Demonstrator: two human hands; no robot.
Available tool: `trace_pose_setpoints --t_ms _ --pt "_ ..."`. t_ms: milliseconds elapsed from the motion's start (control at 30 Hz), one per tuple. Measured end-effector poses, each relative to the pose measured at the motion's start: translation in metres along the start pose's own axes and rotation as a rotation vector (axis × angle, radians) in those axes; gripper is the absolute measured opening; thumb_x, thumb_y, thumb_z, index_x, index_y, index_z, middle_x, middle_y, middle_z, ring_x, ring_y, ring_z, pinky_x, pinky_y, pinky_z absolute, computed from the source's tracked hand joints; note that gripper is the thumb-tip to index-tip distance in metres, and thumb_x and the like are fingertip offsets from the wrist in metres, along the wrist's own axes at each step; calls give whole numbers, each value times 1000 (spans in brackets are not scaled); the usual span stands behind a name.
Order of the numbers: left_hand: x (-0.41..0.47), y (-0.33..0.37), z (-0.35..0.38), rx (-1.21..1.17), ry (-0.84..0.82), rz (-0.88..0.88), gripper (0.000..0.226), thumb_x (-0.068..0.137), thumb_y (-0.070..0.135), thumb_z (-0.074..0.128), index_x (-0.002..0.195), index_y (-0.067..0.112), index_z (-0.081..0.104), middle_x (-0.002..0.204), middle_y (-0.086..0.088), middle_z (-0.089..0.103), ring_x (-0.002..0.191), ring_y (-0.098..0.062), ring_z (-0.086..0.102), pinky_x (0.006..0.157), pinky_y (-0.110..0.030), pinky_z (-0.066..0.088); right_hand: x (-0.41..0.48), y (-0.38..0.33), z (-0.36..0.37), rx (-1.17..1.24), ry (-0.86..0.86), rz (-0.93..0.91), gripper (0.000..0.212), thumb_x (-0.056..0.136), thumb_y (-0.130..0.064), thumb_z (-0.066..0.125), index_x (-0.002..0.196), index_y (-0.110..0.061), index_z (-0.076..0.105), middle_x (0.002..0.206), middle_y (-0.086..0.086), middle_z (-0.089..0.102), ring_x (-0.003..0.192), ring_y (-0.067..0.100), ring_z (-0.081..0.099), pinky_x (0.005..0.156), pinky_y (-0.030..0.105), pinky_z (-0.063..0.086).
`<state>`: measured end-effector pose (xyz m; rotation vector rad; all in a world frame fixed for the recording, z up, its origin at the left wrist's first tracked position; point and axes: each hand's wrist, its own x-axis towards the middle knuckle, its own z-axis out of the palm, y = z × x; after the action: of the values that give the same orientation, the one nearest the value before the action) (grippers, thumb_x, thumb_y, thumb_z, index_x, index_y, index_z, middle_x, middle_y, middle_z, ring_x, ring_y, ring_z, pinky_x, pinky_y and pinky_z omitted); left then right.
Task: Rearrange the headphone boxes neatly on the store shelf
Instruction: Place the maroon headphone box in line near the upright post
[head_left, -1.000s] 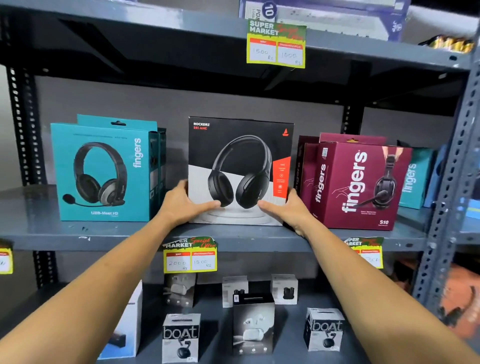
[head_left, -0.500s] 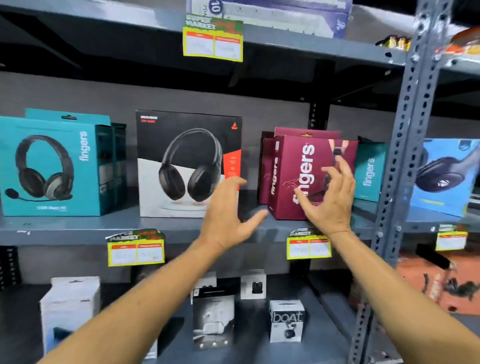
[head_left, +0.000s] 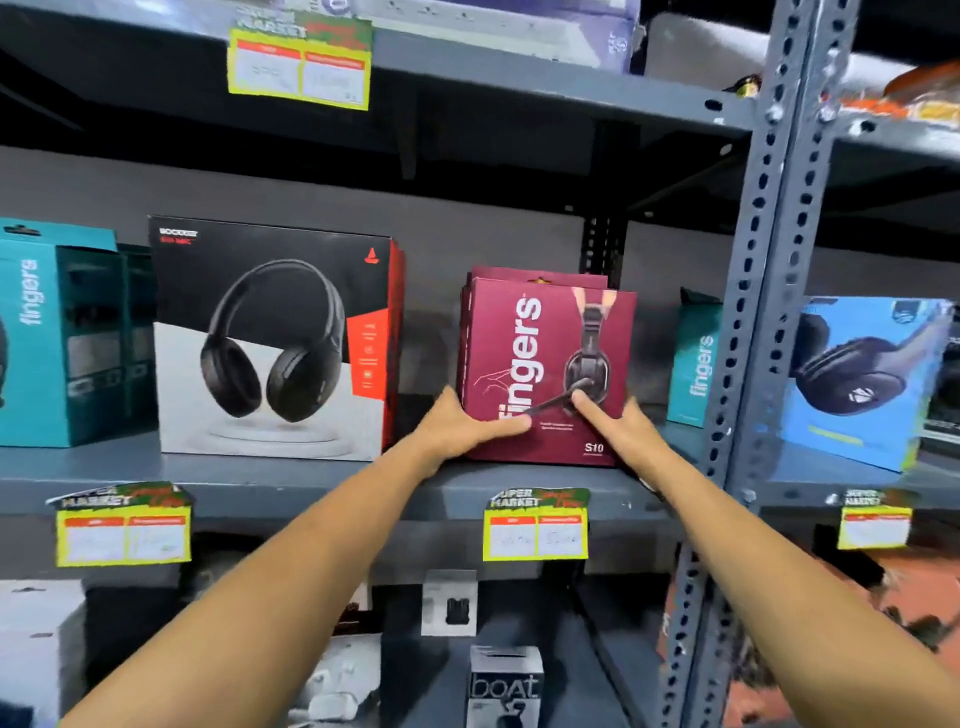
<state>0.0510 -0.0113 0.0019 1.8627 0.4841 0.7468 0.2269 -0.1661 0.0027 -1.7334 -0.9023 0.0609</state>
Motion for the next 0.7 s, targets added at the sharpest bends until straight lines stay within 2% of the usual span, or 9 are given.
trace_pose_setpoints --t_ms 67,133,267,367,433,533,600,700 --pt "6 -2 4 49 -26 33 81 59 35 92 121 23 42 118 8 62 93 0 59 82 -19 44 9 6 -2 85 -65 -17 118 38 -84 73 138 -24 49 125 1 66 105 13 67 85 27 54" --pt "12 -5 6 70 -20 28 93 51 41 94 127 22 44 121 8 64 102 -7 61 89 -24 47 13 7 -3 116 -116 -28 111 39 -77 78 133 -21 55 116 0 71 98 11 70 73 18 54" --pt "21 -10 6 90 26 15 99 42 50 94 126 22 50 119 7 66 105 -11 64 95 -32 50 17 8 -2 87 -174 -43 77 61 -61 79 127 -25 60 111 -7 70 99 8 66 79 21 50" --pt "22 -11 5 104 83 8 100 40 51 95 122 20 46 116 6 64 104 -13 63 91 -33 52 20 12 -2 38 -178 -31 96 42 -76 78 123 -27 63 112 -8 71 101 9 66 88 26 50" --pt "22 -11 5 108 90 17 96 43 48 95 121 20 47 116 6 64 103 -12 63 87 -30 52 19 14 -2 26 -171 -46 96 40 -76 78 121 -26 64 111 -8 71 99 8 66 83 24 50" --pt "20 -12 5 126 68 50 92 44 48 94 122 22 53 115 7 67 102 -10 65 86 -27 52 16 13 -3 11 -159 -56 75 57 -65 78 119 -25 65 108 -8 71 94 4 64 73 19 48" --pt "20 -13 4 117 53 70 84 48 43 95 120 23 56 113 8 69 102 -10 66 84 -25 52 13 12 -3 -24 -146 -75 73 57 -67 76 117 -27 66 106 -10 71 94 4 63 72 19 47" --pt "20 -14 4 104 39 73 81 49 42 95 119 24 58 113 8 70 100 -9 66 88 -29 53 9 11 -4 -47 -117 -85 66 59 -66 76 112 -28 66 99 -14 69 90 1 61 68 17 46"
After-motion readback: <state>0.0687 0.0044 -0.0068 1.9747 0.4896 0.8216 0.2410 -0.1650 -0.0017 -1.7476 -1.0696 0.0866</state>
